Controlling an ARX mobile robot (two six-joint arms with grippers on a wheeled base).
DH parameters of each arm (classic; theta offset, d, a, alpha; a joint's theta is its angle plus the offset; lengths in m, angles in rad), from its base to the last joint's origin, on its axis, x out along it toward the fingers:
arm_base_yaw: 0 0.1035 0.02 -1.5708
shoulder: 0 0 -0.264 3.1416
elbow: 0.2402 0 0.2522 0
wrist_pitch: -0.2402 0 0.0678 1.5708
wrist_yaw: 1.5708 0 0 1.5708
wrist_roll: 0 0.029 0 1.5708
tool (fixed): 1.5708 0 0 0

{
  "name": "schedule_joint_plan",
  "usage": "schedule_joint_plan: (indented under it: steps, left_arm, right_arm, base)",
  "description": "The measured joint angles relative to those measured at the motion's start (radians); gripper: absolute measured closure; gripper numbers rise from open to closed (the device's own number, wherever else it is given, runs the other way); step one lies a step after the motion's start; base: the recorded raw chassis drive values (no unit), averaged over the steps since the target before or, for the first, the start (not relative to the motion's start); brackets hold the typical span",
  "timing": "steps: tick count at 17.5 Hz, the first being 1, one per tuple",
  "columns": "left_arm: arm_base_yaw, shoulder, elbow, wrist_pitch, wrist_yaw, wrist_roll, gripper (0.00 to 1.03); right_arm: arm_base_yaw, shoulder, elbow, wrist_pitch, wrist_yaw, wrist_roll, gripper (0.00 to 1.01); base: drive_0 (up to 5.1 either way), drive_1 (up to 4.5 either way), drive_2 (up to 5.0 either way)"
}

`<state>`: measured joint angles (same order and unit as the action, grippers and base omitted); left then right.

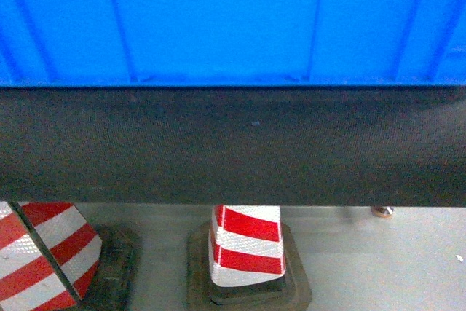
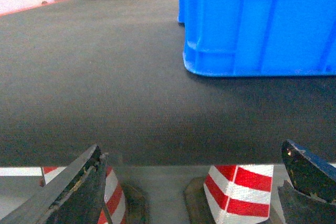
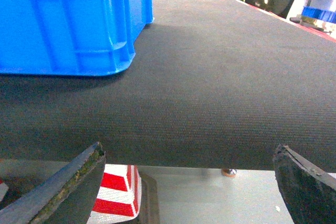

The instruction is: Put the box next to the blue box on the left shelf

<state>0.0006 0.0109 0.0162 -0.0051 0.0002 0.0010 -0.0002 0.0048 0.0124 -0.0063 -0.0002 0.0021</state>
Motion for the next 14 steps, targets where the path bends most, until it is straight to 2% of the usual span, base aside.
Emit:
schedule_joint_plan:
  steps: [14]
  left_arm:
    - [0.000,0.000,0.000,0.005,0.000,0.000,0.05]
  right_arm:
    - [0.000,0.000,0.000,0.005,0.000,0.001,0.03]
  base:
    - [0.0,0.00,0.0]
